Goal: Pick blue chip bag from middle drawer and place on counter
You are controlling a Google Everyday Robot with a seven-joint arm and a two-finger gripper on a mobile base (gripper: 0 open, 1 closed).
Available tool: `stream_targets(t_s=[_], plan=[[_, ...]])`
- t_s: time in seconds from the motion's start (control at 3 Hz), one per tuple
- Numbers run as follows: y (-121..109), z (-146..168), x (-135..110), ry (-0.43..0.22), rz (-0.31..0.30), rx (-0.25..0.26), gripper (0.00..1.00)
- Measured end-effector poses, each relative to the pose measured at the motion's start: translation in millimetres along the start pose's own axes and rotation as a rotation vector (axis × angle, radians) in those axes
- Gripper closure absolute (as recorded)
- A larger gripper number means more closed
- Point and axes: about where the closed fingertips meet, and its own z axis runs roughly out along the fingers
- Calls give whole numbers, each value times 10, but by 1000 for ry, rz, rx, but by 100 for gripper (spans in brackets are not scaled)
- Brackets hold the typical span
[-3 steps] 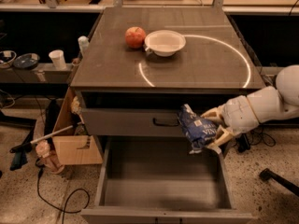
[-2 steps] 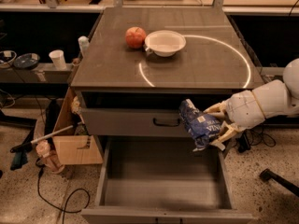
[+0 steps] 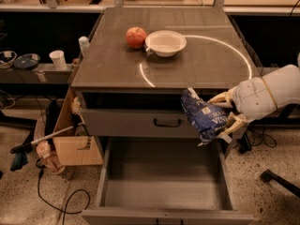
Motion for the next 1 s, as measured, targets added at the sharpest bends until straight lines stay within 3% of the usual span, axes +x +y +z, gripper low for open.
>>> stream_targets(t_s=[0.33, 0.67, 1.0], plan=[[0, 0, 0, 0, 0, 0, 100], [-167, -144, -137, 1, -8, 10, 100], [-466, -425, -292, 22, -46, 57, 100]])
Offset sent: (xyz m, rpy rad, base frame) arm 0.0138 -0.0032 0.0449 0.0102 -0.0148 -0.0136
